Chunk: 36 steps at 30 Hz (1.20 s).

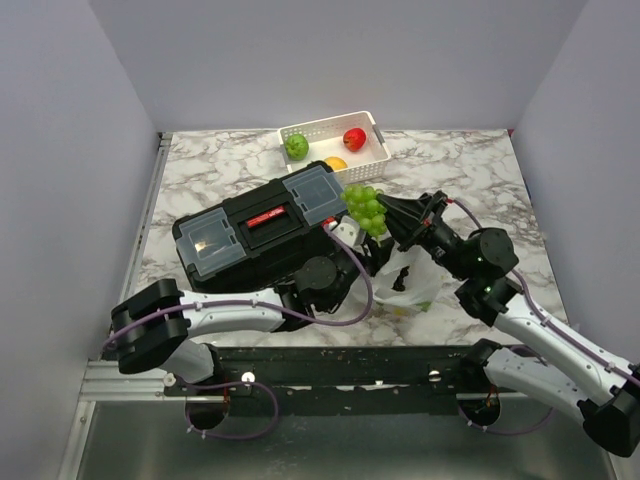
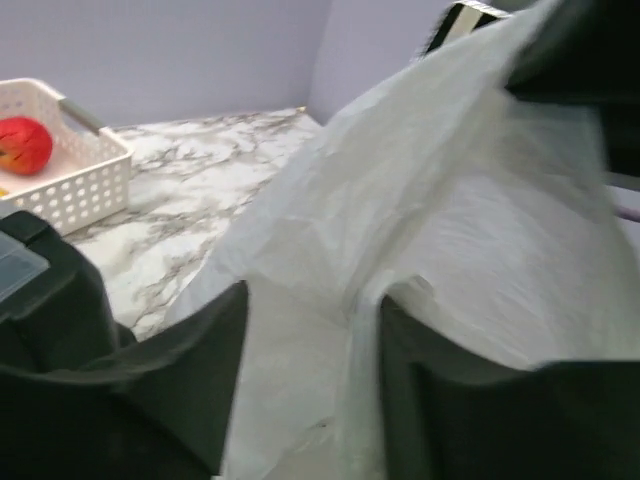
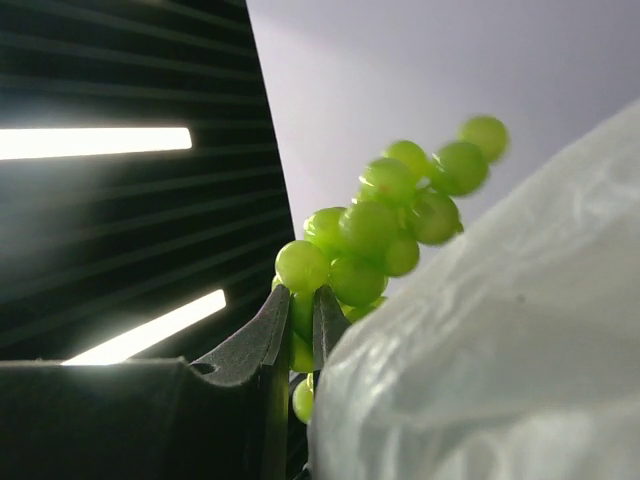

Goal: Take the fake fruits out of the plastic bag
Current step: Adjust the plastic bag at the center of the board.

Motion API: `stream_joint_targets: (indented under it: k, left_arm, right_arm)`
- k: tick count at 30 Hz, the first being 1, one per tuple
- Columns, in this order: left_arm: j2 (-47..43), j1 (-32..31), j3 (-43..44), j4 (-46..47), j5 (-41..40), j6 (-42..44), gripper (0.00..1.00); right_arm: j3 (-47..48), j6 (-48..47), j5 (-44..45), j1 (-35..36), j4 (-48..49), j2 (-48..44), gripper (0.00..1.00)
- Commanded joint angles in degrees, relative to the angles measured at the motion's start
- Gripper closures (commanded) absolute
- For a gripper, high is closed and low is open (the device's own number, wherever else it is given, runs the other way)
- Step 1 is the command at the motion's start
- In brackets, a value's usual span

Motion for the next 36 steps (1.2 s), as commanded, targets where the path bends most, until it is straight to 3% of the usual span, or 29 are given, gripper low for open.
stream_joint_targets:
  k: [1, 4, 7, 13, 16, 19, 25, 32, 36]
  left_arm:
    - [0.2, 1.8, 1.8, -6.0, -6.7, -2.8, 0.64]
    - [-4.2, 1.7, -6.4, -0.9, -2.1, -3.4, 0.84]
    - [-8.3, 1.9, -10.0, -6.5, -1.9, -5.1, 1.0]
    - [-19.2, 2.3, -17.7, -11.0, 1.6, -6.4, 1.0]
    - [-27.5, 2.5, -17.9, -20.9, 3.7, -8.5, 1.0]
    - [-32.8, 3.9, -14.4, -31.5, 4.2, -11.6, 1.0]
    - [-31.4, 7.8, -2.6, -52.2, 3.4, -18.3, 1.0]
    - [-29.6, 12.1, 0.5, -55.3, 8.0, -21.5, 1.0]
    - [-29.4, 12.7, 0.1, -53.5, 11.1, -21.2, 1.0]
  right_arm:
    - [2.2, -1.5, 0.7, -0.2, -2.2, -4.1, 0.99]
    - [0.3, -2.7, -0.3, -0.2, -1.9, -6.6, 0.99]
    - [-2.7, -2.5, -1.5, -0.2, 3.5, -7.8, 0.99]
    - [-6.0, -6.7, -10.1, -0.3, 8.4, -8.6, 0.99]
    - [-5.3, -16.9, -14.1, -0.4, -0.3, -10.6, 0.99]
    - [-1.8, -29.6, -22.6, -0.4, -7.4, -8.8, 0.99]
    - [4.0, -48.8, -30.7, -0.6, -20.1, -6.2, 0.99]
    - [2.3, -61.6, -38.3, -0.6, -24.4, -2.6, 0.99]
    - [4.5, -68.8, -29.7, -0.6, -38.0, -1.3, 0.99]
